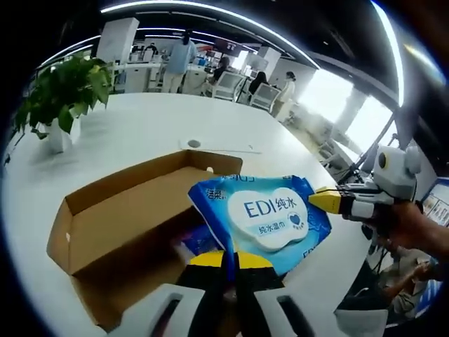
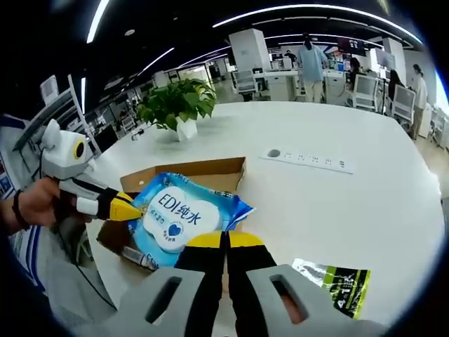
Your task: Operate the shoe box by opening the lid, removing the specified soft item, and placing it in the target area until the item is outside and the box remains undamaged.
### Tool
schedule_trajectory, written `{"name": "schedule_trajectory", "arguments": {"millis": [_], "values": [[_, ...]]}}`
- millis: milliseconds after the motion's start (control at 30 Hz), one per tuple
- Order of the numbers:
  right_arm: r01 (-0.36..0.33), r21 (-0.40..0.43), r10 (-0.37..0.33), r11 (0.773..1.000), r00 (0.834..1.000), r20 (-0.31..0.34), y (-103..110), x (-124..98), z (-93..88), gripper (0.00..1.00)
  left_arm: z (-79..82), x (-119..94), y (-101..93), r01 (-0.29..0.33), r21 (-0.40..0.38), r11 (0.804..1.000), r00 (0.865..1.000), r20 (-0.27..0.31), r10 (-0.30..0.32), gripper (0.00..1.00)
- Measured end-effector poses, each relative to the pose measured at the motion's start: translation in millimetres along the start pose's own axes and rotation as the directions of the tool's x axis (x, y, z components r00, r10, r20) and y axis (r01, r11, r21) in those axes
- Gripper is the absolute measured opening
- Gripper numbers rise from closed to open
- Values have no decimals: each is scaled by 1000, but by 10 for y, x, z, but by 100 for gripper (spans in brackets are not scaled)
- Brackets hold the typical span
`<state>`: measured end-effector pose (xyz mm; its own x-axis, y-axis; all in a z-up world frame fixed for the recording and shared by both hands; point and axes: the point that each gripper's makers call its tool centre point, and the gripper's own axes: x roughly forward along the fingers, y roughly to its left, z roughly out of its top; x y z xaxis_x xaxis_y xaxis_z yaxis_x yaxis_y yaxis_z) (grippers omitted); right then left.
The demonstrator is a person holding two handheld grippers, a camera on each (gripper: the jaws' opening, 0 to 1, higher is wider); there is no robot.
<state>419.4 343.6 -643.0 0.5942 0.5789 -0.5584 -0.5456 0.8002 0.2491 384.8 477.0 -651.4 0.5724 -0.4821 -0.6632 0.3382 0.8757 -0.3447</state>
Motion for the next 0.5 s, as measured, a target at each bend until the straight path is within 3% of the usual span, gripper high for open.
{"name": "schedule_trajectory", "arguments": {"millis": [500], "values": [[72, 70, -73, 995, 997, 20, -407, -396, -203, 0, 48, 271, -500, 64, 77, 995, 997, -38, -61, 3]]}}
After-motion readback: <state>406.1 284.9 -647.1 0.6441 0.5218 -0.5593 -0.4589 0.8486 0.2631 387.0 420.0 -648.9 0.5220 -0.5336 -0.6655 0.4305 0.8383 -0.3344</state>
